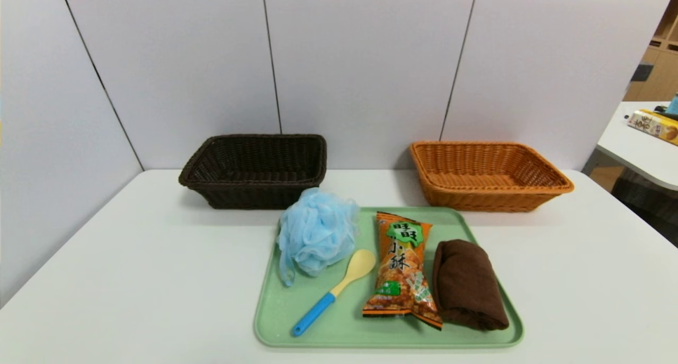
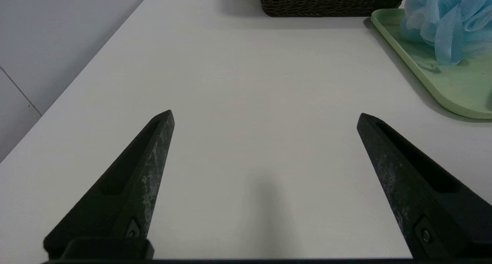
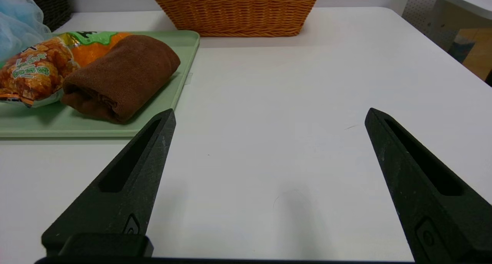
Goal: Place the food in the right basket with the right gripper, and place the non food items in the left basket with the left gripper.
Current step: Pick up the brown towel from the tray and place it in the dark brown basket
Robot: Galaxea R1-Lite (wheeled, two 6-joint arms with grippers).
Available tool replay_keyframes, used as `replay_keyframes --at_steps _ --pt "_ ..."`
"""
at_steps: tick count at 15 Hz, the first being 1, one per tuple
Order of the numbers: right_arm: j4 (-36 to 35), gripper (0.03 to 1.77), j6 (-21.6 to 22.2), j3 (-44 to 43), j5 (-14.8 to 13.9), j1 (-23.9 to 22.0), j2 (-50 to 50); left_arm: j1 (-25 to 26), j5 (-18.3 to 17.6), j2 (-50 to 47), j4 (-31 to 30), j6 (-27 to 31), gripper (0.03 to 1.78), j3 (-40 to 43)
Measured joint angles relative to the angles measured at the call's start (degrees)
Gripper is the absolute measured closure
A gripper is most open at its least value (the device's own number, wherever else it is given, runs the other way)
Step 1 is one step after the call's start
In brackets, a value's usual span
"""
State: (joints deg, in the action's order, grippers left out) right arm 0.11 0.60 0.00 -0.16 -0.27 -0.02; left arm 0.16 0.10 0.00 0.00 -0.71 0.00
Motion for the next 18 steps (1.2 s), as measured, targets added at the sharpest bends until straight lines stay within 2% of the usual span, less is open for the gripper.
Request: replay_keyframes --at_steps 13,18 --pt "0.1 0.10 -0.3 0.0 0.1 0.0 0.0 0.0 0.0 0.0 0.1 0.8 0.12 0.0" --pt "0.1 0.10 -2.1 -0.1 0.4 0.0 0.0 0.0 -0.6 0.0 1.3 3.0 0.12 -0.6"
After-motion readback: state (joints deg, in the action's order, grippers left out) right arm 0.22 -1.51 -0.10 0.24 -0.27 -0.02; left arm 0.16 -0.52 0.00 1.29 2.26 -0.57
